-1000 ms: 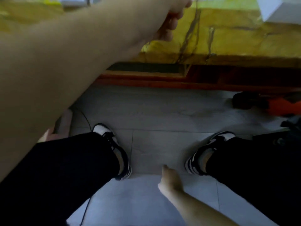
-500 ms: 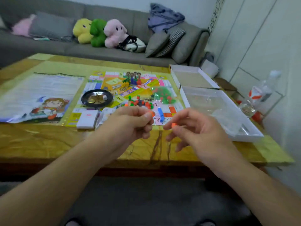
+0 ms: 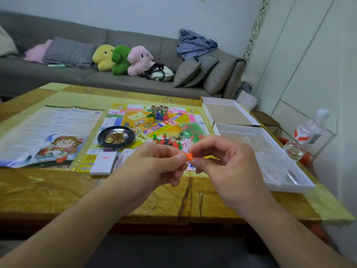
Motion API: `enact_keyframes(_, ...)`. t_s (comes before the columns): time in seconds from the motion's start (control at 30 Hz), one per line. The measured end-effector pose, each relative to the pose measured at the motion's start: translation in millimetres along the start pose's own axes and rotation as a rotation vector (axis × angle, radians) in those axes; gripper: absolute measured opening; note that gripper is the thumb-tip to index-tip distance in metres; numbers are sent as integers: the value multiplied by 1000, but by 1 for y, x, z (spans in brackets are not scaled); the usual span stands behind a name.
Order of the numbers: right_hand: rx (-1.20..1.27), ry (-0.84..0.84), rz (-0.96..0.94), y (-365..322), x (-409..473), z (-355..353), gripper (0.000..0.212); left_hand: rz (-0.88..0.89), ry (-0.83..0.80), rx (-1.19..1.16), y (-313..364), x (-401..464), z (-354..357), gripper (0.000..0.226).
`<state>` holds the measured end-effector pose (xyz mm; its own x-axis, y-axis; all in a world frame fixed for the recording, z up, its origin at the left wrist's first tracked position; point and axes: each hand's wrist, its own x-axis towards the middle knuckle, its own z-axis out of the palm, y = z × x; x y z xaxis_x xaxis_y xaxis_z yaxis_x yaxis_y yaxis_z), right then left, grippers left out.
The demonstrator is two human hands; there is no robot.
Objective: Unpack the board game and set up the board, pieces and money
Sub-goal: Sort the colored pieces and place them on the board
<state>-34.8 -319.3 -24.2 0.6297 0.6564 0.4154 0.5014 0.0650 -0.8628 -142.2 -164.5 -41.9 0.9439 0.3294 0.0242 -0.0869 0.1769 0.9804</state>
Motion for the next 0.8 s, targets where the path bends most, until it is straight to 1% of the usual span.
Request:
enact_keyframes(0.1, -19, 9, -51, -2, 0, 1, 30, -31, -24, -20, 2, -1, 2, 18)
enact_keyframes(0.27, -76, -9, -81, -3, -2, 1, 30, -87, -54, -77, 2, -5, 5, 19)
enact_keyframes(0.43, -176, -5, -104, 4, -2, 4, 32, -116, -40, 64, -1, -2, 3, 19)
enact_keyframes(0.5, -200, -18, -112, 9, 0, 8, 34, -129, -45, 75, -4, 2, -1, 17)
enact_keyframes(0.6, -173, -35, -108, 19, 11, 12, 34, -148, -52, 25, -7, 15, -8, 13)
enact_keyframes(0.67, -163, -40, -106, 29, 24, 13, 35, -173, -54, -60, -10, 29, -11, 6)
enact_keyframes(0.7, -149, -38, -97, 35, 32, 14, 36, -182, -59, -106, -12, 38, -14, 8)
enact_keyframes(0.73, -123, -35, -85, 38, 36, 15, 37, -182, -64, -136, -14, 42, -15, 16)
enact_keyframes(0.8, -59, -29, -52, 40, 44, 18, 39, -162, -74, -105, -14, 53, -19, 25)
